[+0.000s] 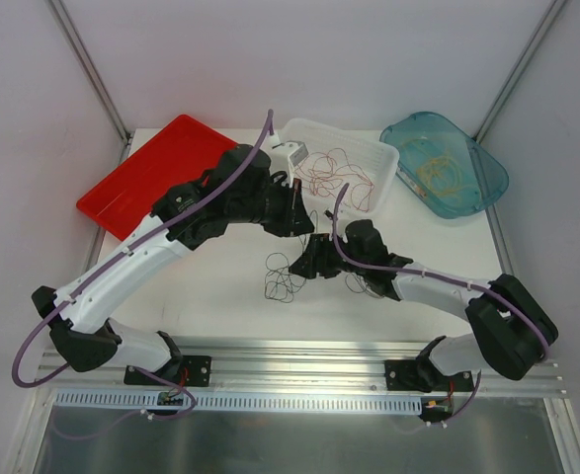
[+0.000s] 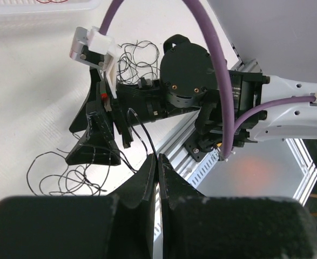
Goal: Untangle the cables
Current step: Untie the cable.
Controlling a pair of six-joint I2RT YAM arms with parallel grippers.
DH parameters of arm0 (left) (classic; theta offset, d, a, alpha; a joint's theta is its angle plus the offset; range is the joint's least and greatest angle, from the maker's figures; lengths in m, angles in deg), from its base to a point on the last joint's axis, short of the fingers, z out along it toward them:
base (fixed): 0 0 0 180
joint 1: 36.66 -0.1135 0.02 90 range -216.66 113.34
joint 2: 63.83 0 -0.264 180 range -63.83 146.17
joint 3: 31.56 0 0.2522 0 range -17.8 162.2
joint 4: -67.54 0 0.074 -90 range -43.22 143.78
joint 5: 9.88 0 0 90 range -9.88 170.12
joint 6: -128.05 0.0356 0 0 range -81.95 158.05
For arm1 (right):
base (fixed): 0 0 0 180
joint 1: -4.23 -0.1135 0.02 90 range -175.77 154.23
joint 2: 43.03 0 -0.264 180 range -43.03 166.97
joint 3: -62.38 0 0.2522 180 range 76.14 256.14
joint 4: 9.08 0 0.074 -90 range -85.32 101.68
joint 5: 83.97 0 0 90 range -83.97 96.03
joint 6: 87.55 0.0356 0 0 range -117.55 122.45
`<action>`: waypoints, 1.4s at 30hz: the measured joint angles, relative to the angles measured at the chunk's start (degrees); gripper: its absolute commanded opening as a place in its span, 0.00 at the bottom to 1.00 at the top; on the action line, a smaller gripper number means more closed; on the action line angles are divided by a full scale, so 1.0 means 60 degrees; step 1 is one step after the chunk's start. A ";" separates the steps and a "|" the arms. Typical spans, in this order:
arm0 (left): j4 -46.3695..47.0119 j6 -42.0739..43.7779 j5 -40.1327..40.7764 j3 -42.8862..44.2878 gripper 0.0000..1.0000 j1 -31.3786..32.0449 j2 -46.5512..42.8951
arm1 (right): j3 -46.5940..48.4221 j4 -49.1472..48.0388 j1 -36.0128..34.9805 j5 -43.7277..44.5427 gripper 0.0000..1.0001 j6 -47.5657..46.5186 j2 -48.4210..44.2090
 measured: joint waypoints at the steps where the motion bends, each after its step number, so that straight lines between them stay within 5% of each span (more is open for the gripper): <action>1: -0.0007 0.0000 -0.0051 0.0018 0.00 0.0000 0.0022 | 0.0044 -0.0007 -0.0029 -0.0022 0.68 -0.0007 0.0069; 20: -0.0004 0.0033 -0.0193 0.0106 0.00 0.0011 -0.0040 | 0.0605 -0.0160 -0.0415 -0.0007 0.45 -0.0047 0.1253; 26: 0.0000 0.0055 0.0612 -0.0168 0.00 0.0011 -0.0488 | 0.0601 0.0834 -0.0426 0.0739 0.29 -0.0073 0.1169; 31: 0.0004 0.0055 0.1220 -0.0277 0.00 0.0011 -0.0627 | 0.0452 0.1767 -0.0426 0.1421 0.02 -0.0153 0.0692; 42: -0.0029 0.0102 0.3144 -0.0769 0.00 -0.0098 -0.1708 | 0.0127 0.3861 0.0146 0.2714 0.01 -0.0535 -0.0452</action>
